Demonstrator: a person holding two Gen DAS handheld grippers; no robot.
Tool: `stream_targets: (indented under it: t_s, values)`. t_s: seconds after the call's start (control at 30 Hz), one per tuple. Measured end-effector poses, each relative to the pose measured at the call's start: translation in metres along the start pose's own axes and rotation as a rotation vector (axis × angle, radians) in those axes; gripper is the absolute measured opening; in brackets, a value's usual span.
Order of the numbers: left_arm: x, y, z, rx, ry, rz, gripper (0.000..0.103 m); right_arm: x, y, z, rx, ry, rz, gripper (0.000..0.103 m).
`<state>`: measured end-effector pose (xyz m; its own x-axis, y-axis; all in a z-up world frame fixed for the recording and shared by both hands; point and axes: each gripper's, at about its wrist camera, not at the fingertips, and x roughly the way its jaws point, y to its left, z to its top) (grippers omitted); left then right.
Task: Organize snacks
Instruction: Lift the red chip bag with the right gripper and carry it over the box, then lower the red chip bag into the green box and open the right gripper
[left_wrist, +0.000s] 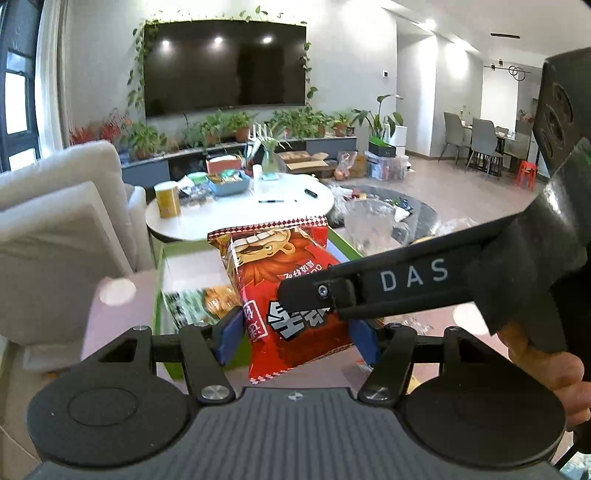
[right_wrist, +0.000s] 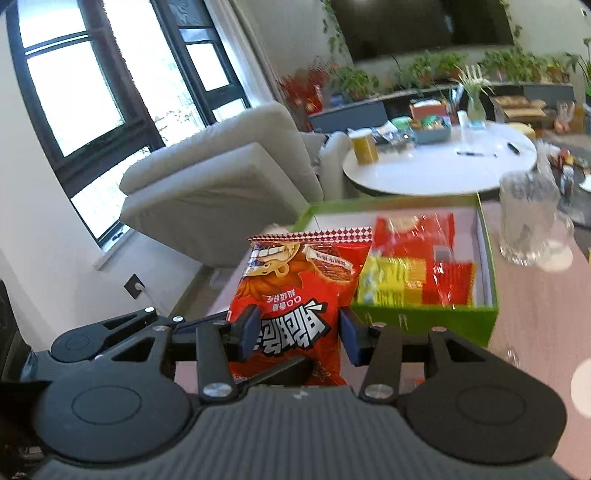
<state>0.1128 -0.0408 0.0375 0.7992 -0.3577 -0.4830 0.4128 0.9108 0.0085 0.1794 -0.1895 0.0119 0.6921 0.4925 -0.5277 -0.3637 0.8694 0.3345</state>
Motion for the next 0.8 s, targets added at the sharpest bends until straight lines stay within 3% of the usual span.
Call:
stream_targets:
  t_s: [0.4,0.8]
  values:
    - [0.056,0.042,0.044,0.02,0.002,0.062,0.059,0.05,-0.02,0.047,-0.003,-0.044,0.073,0.023]
    - [0.153,0.082,0.046,0.047,0.085,0.102,0.059,0.128,-0.045,0.069,0.001,0.004,0.053,0.023]
